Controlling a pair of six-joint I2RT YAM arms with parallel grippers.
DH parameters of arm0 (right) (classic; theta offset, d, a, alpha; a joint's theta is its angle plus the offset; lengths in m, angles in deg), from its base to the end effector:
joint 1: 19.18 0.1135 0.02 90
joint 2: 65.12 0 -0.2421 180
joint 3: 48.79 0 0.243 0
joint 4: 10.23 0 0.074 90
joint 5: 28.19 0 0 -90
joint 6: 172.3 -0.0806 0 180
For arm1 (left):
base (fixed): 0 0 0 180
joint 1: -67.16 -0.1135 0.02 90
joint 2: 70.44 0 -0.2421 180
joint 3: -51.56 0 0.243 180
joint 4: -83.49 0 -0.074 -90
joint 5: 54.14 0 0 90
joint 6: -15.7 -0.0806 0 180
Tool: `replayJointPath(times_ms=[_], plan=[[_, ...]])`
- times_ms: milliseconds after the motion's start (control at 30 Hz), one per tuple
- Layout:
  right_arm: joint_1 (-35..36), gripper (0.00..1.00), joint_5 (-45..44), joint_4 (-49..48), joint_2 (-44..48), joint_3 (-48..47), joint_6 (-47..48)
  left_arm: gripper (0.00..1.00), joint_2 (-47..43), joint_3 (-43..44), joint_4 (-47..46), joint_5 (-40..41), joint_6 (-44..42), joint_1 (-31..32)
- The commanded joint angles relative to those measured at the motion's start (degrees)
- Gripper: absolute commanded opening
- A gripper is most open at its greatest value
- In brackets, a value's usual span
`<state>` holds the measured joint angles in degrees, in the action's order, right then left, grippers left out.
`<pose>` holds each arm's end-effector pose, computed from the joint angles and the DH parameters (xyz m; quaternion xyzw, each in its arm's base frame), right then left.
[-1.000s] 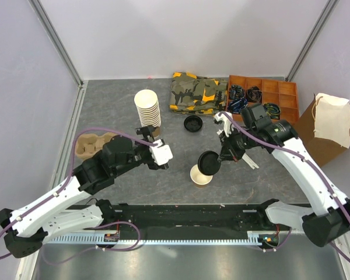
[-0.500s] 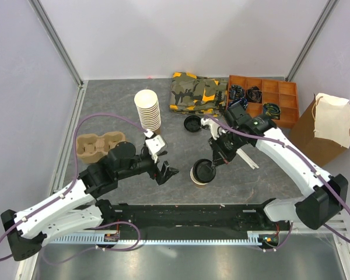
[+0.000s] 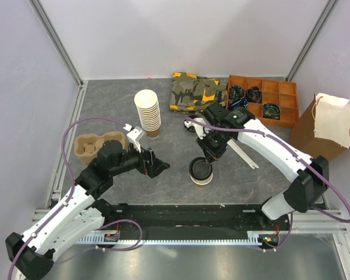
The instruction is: Pack the takeout coffee
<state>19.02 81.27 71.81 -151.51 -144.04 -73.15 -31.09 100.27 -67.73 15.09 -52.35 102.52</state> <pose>0.2099 0.1994 0.2490 -0.4142 0.8830 0.1980 0.0976 0.1575 -0.1468 0.2569 0.1972 0.7852 -0.4016 0.4281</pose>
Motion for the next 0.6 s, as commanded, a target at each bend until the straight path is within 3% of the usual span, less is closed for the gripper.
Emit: replayJointPath(times_ms=[0,300,567], plan=[[1.0,0.0,-1.8,5.5,-5.4,-5.7,2.2,1.0,-0.5,-0.1,-4.7,-3.7,3.5,-2.6],[1.1,0.0,0.5,12.1,-10.4,-11.4,7.2,1.0,-1.5,-1.8,-5.3,-4.9,3.2,-2.9],[2.6,0.0,-0.8,12.3,-12.0,-11.3,7.6,1.0,-1.6,-2.3,-5.8,-4.8,2.7,-2.9]])
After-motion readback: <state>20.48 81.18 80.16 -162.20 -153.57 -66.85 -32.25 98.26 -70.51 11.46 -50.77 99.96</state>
